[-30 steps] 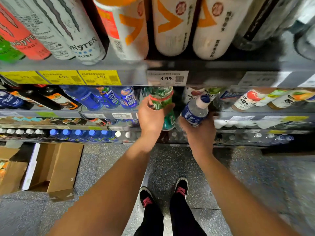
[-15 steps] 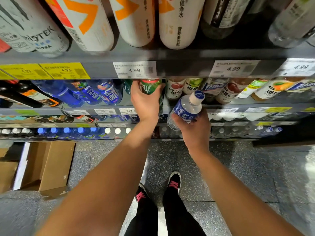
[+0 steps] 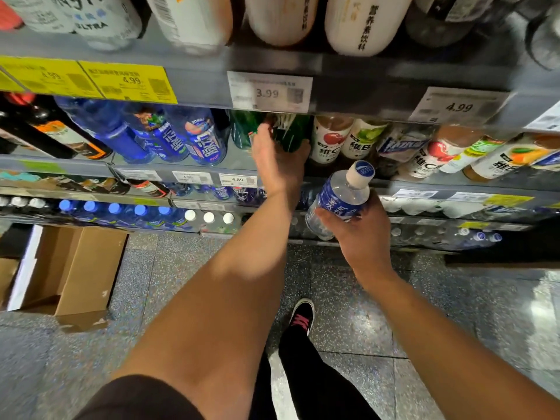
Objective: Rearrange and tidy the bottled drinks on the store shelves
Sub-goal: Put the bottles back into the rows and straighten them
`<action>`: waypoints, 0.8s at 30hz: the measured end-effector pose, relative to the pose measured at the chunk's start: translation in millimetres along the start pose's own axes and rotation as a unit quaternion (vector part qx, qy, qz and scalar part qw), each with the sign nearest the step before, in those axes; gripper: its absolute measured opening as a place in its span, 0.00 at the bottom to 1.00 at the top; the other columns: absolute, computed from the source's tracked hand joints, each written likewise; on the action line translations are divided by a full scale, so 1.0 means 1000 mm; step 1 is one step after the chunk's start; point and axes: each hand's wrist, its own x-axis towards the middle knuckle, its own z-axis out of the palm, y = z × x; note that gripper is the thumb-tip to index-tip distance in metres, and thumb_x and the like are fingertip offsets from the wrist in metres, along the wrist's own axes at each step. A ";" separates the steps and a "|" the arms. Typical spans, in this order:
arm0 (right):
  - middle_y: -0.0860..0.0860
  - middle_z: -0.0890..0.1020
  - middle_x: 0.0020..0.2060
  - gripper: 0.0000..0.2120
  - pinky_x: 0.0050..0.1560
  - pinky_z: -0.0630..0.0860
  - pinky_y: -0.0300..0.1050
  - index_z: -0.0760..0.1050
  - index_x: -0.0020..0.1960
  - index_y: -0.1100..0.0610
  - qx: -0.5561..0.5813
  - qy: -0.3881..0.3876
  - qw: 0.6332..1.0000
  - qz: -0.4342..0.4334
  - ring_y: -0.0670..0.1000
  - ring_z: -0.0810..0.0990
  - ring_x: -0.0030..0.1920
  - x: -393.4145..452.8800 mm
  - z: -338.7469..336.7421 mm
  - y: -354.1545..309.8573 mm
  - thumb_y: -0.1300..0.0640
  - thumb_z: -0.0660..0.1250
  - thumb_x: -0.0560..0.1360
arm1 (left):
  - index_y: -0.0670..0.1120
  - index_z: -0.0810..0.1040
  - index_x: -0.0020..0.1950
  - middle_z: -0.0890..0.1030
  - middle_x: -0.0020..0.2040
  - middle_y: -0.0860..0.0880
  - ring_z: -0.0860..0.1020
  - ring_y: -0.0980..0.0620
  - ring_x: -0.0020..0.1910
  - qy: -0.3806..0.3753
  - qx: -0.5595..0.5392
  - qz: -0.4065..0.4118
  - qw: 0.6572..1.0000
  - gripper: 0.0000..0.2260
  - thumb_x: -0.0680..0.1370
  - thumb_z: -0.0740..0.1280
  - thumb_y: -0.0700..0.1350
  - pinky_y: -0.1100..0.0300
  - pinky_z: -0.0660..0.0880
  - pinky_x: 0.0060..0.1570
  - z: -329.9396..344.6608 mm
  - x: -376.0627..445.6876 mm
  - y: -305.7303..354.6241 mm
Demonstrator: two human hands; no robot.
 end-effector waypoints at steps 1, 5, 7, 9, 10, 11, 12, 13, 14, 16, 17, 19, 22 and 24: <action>0.39 0.83 0.49 0.27 0.53 0.78 0.37 0.75 0.61 0.53 -0.002 -0.003 1.000 0.001 0.37 0.82 0.49 0.000 0.001 0.000 0.52 0.81 0.65 | 0.38 0.76 0.58 0.80 0.55 0.41 0.77 0.41 0.58 0.002 0.005 0.004 1.000 0.26 0.65 0.80 0.44 0.48 0.72 0.61 0.002 0.001 -0.002; 0.40 0.84 0.49 0.28 0.54 0.79 0.42 0.76 0.61 0.54 0.003 -0.013 1.000 0.004 0.40 0.83 0.49 0.001 0.004 0.001 0.53 0.82 0.65 | 0.37 0.75 0.58 0.79 0.53 0.42 0.77 0.46 0.53 0.018 -0.049 -0.012 0.999 0.24 0.66 0.78 0.41 0.51 0.75 0.59 0.003 0.006 -0.006; 0.41 0.84 0.50 0.28 0.55 0.80 0.46 0.76 0.60 0.52 0.006 -0.014 1.000 0.001 0.42 0.83 0.50 0.003 0.005 0.002 0.51 0.82 0.63 | 0.35 0.74 0.59 0.78 0.54 0.41 0.75 0.47 0.53 0.035 -0.064 -0.010 0.997 0.24 0.67 0.78 0.39 0.56 0.73 0.59 0.003 0.006 -0.011; 0.43 0.85 0.50 0.29 0.55 0.81 0.49 0.76 0.59 0.50 0.007 -0.013 1.000 -0.004 0.44 0.84 0.51 0.004 0.006 0.004 0.46 0.81 0.62 | 0.37 0.73 0.61 0.78 0.56 0.42 0.77 0.46 0.55 0.033 -0.081 0.001 0.996 0.26 0.67 0.79 0.39 0.51 0.74 0.62 0.002 0.005 -0.017; 0.43 0.85 0.50 0.28 0.55 0.81 0.49 0.76 0.59 0.50 0.009 -0.013 1.000 -0.004 0.44 0.84 0.51 0.005 0.007 0.005 0.46 0.80 0.62 | 0.38 0.73 0.62 0.79 0.56 0.43 0.78 0.46 0.57 0.023 -0.094 0.002 0.995 0.27 0.66 0.79 0.39 0.50 0.75 0.62 0.000 0.001 -0.018; 0.43 0.85 0.50 0.28 0.55 0.81 0.50 0.75 0.59 0.50 0.007 -0.012 1.000 -0.005 0.45 0.84 0.51 0.006 0.009 0.006 0.48 0.81 0.62 | 0.38 0.73 0.62 0.79 0.56 0.43 0.78 0.46 0.57 0.015 -0.098 0.005 0.995 0.27 0.66 0.79 0.39 0.50 0.75 0.61 -0.001 -0.003 -0.019; 0.44 0.84 0.50 0.29 0.55 0.81 0.49 0.75 0.60 0.52 0.003 -0.009 1.000 -0.007 0.45 0.84 0.51 0.007 0.010 0.007 0.49 0.81 0.62 | 0.39 0.73 0.62 0.78 0.56 0.44 0.78 0.46 0.57 0.015 -0.093 0.012 0.995 0.27 0.67 0.79 0.40 0.51 0.76 0.60 -0.002 -0.008 -0.017; 0.45 0.84 0.50 0.31 0.55 0.81 0.49 0.75 0.61 0.54 -0.004 -0.007 1.000 -0.012 0.46 0.84 0.51 0.008 0.012 0.008 0.49 0.81 0.62 | 0.39 0.73 0.63 0.78 0.56 0.44 0.77 0.46 0.57 0.022 -0.083 0.023 0.996 0.27 0.67 0.79 0.41 0.53 0.76 0.59 -0.003 -0.012 -0.017; 0.46 0.84 0.50 0.33 0.54 0.81 0.47 0.75 0.61 0.55 -0.008 -0.006 1.000 -0.016 0.46 0.84 0.51 0.008 0.013 0.008 0.47 0.81 0.61 | 0.39 0.73 0.63 0.78 0.56 0.44 0.77 0.46 0.56 0.020 -0.077 0.029 0.996 0.28 0.67 0.79 0.42 0.53 0.76 0.58 -0.005 -0.017 -0.017; 0.47 0.84 0.51 0.36 0.53 0.80 0.44 0.75 0.63 0.57 -0.018 -0.010 1.000 -0.020 0.47 0.83 0.52 0.008 0.015 0.005 0.44 0.80 0.60 | 0.40 0.73 0.63 0.78 0.56 0.44 0.77 0.46 0.57 0.008 -0.066 0.027 0.997 0.27 0.68 0.79 0.43 0.51 0.75 0.58 -0.009 -0.021 -0.015; 0.47 0.83 0.51 0.36 0.54 0.80 0.44 0.74 0.63 0.57 -0.024 -0.012 1.000 -0.016 0.47 0.83 0.52 0.007 0.014 0.002 0.45 0.81 0.60 | 0.41 0.73 0.63 0.78 0.57 0.45 0.77 0.47 0.57 -0.003 -0.065 0.017 0.998 0.27 0.68 0.79 0.43 0.50 0.75 0.59 -0.011 -0.020 -0.014; 0.47 0.83 0.52 0.34 0.54 0.79 0.45 0.74 0.64 0.57 -0.041 -0.014 0.999 -0.011 0.48 0.82 0.52 0.004 0.011 -0.006 0.48 0.81 0.63 | 0.43 0.73 0.62 0.79 0.58 0.47 0.78 0.48 0.58 -0.041 -0.094 -0.026 0.994 0.26 0.67 0.79 0.41 0.50 0.75 0.61 -0.020 -0.016 -0.005; 0.43 0.83 0.51 0.28 0.53 0.77 0.42 0.75 0.61 0.51 -0.025 -0.008 1.000 0.007 0.44 0.82 0.51 -0.006 0.001 -0.024 0.51 0.81 0.65 | 0.43 0.73 0.60 0.79 0.54 0.50 0.76 0.51 0.50 -0.112 -0.036 -0.133 0.984 0.22 0.70 0.78 0.41 0.59 0.73 0.51 -0.047 -0.010 0.016; 0.39 0.82 0.49 0.26 0.53 0.76 0.41 0.73 0.59 0.47 -0.008 -0.007 1.000 0.018 0.40 0.81 0.50 -0.015 -0.008 -0.041 0.52 0.81 0.66 | 0.43 0.75 0.57 0.79 0.48 0.47 0.75 0.50 0.46 -0.152 0.036 -0.149 0.976 0.16 0.72 0.74 0.43 0.59 0.71 0.46 -0.074 -0.013 0.028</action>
